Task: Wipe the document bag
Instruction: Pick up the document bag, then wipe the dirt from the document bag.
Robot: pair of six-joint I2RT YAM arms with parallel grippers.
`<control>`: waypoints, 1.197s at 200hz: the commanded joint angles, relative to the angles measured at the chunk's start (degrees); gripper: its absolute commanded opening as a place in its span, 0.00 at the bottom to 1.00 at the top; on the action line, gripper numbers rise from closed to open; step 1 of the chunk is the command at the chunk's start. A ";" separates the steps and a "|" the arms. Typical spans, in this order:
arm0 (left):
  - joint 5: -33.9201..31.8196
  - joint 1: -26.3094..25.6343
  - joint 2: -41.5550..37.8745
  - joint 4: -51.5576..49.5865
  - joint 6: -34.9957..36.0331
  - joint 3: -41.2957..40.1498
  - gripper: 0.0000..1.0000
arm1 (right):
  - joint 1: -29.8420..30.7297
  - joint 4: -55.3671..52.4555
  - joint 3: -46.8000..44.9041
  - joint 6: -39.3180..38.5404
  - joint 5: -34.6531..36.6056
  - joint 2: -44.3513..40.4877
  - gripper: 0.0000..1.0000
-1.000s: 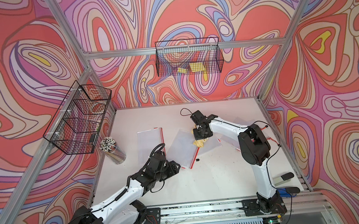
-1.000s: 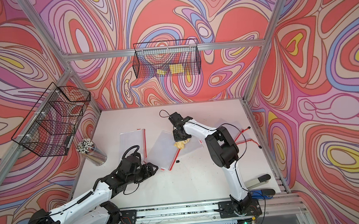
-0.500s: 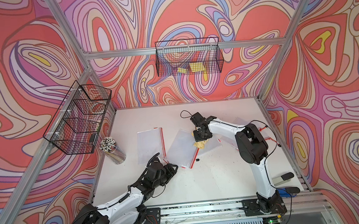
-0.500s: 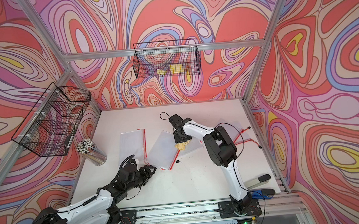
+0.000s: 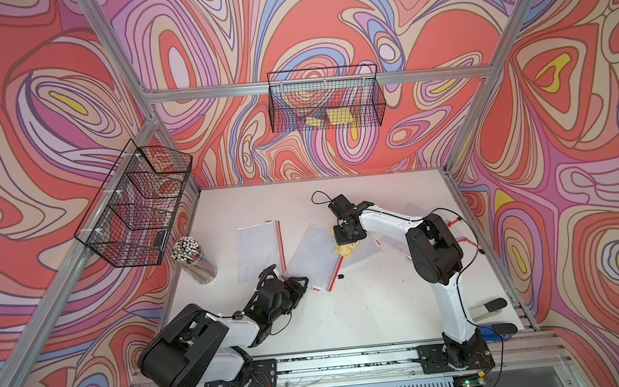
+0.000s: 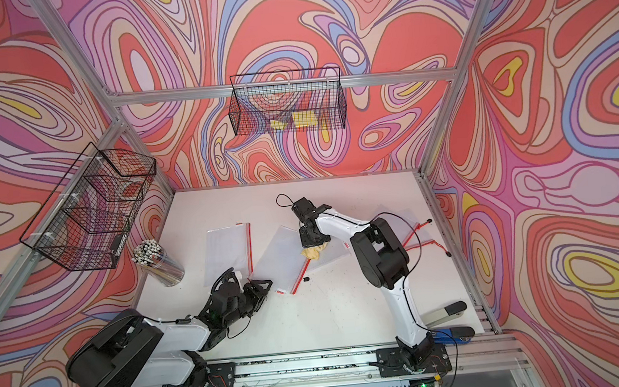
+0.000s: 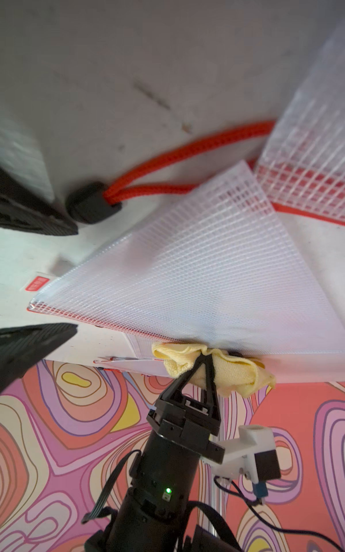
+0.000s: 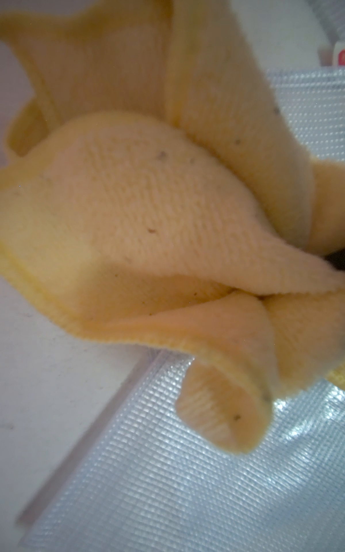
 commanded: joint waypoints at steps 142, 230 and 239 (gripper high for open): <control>-5.59 -5.61 -0.10 -12.47 8.83 6.85 0.00 | 0.38 1.39 -4.00 1.05 -4.00 -6.39 0.00; 5.52 -6.52 -11.70 -36.34 26.49 13.58 0.00 | 9.97 11.00 -5.96 4.26 -28.36 -11.22 0.00; 8.06 -6.52 -9.92 -35.99 26.85 13.90 0.00 | 10.21 12.47 -7.27 4.80 -30.42 -11.46 0.00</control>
